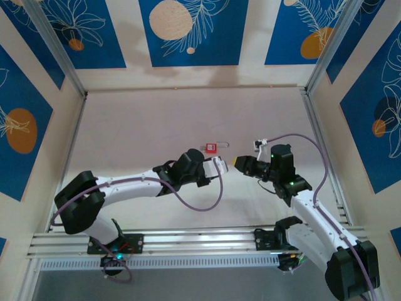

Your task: Unlock with the key

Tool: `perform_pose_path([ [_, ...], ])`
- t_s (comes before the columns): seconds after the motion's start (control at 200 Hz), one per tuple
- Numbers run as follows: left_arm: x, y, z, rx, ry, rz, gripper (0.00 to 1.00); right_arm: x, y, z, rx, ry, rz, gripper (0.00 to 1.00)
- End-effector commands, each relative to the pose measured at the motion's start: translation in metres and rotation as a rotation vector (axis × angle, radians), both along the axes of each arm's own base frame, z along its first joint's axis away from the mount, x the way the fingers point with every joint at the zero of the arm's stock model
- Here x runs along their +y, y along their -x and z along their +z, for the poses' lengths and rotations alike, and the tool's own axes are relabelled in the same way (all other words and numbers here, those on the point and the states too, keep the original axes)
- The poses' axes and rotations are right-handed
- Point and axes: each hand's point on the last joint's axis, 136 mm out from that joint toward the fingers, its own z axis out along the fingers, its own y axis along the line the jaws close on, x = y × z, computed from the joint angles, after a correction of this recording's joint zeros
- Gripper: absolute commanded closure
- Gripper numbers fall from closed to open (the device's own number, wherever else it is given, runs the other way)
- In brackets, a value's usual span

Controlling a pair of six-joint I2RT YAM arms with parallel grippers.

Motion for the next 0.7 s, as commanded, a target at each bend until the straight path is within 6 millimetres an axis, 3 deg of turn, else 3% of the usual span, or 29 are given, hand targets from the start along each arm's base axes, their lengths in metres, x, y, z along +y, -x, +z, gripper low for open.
perform_pose_path([
  [0.0, -0.006, 0.008, 0.015, -0.007, 0.042, -0.035, 0.73, 0.013, 0.003, 0.010, -0.016, -0.001, 0.074, 0.92],
  [0.17, -0.007, 0.011, 0.012, 0.012, 0.042, -0.045, 0.73, 0.028, 0.002, 0.006, -0.028, 0.033, 0.126, 0.94],
  [0.695, -0.006, 0.014, 0.022, 0.014, 0.070, -0.048, 0.73, 0.046, 0.001, -0.004, -0.009, 0.047, 0.180, 1.00],
])
